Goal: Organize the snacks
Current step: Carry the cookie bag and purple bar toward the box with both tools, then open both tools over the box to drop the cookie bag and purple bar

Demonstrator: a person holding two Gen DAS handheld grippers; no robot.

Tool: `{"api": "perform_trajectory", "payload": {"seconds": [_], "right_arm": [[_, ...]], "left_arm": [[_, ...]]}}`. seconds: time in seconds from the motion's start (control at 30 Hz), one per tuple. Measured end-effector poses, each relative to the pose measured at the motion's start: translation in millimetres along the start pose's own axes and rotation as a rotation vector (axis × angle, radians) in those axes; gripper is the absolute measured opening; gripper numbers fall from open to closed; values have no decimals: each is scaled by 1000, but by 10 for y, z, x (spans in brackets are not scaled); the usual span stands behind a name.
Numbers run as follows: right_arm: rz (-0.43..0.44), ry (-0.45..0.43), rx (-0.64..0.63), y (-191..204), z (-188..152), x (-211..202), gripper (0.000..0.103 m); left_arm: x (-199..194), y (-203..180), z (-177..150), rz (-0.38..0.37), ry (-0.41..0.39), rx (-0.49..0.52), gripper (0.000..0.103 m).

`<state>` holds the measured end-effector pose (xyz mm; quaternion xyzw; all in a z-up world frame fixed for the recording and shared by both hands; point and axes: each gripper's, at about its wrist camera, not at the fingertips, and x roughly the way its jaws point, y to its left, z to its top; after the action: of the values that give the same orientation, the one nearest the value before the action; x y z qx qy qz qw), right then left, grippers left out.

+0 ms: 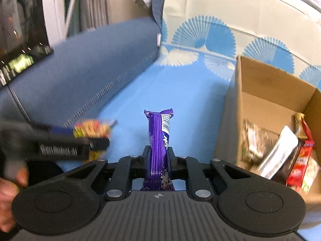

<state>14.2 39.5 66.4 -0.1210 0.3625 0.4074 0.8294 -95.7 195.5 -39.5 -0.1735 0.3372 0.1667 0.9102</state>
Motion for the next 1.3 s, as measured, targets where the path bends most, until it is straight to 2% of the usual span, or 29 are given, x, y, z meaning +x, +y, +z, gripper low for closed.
{"api": "perform_trajectory", "payload": {"seconds": [0.13, 0.3, 0.43, 0.53, 0.67, 0.97, 1.3], "right_arm": [[51, -93, -30, -236, 237, -335, 16], [51, -209, -30, -432, 114, -554, 16], [54, -236, 13, -474, -10, -572, 16], [56, -276, -15, -466, 18, -596, 16], [45, -299, 14, -566, 59, -573, 16], [-43, -332, 133, -897, 127, -567, 16], [-225, -319, 371, -1496, 86, -566, 16]], "left_arm": [[-129, -91, -11, -15, -42, 37, 69], [-257, -182, -1, -23, -54, 55, 69], [-335, -176, 42, -7, -42, 7, 69], [-352, -168, 97, 9, -37, -33, 69], [-342, -287, 261, 16, -56, -37, 69], [-177, -873, 835, -53, -96, -27, 69], [-21, -1754, 1399, -187, -159, 24, 69]]}}
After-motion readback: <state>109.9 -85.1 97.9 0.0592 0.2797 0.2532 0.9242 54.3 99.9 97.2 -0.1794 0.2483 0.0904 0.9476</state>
